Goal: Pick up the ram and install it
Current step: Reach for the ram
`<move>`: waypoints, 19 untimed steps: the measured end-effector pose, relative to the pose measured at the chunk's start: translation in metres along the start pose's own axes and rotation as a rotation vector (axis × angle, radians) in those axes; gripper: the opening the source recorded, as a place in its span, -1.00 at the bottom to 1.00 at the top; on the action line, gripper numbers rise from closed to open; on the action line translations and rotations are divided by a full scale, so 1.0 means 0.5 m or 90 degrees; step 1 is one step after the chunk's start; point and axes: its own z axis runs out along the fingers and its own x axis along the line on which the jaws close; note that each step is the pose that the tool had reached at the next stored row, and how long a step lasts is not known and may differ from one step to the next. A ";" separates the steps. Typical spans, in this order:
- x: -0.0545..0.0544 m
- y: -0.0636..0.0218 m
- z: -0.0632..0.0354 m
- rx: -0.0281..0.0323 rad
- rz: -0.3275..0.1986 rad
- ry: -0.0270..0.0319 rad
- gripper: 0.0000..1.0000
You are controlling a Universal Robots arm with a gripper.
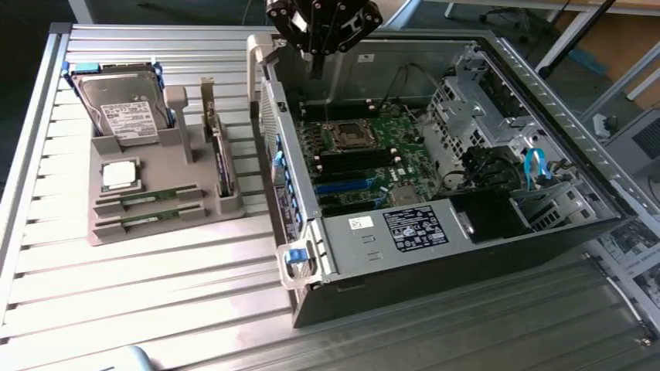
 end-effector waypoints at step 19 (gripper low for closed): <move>0.043 -0.003 -0.001 0.0000 0.000 0.0000 -0.79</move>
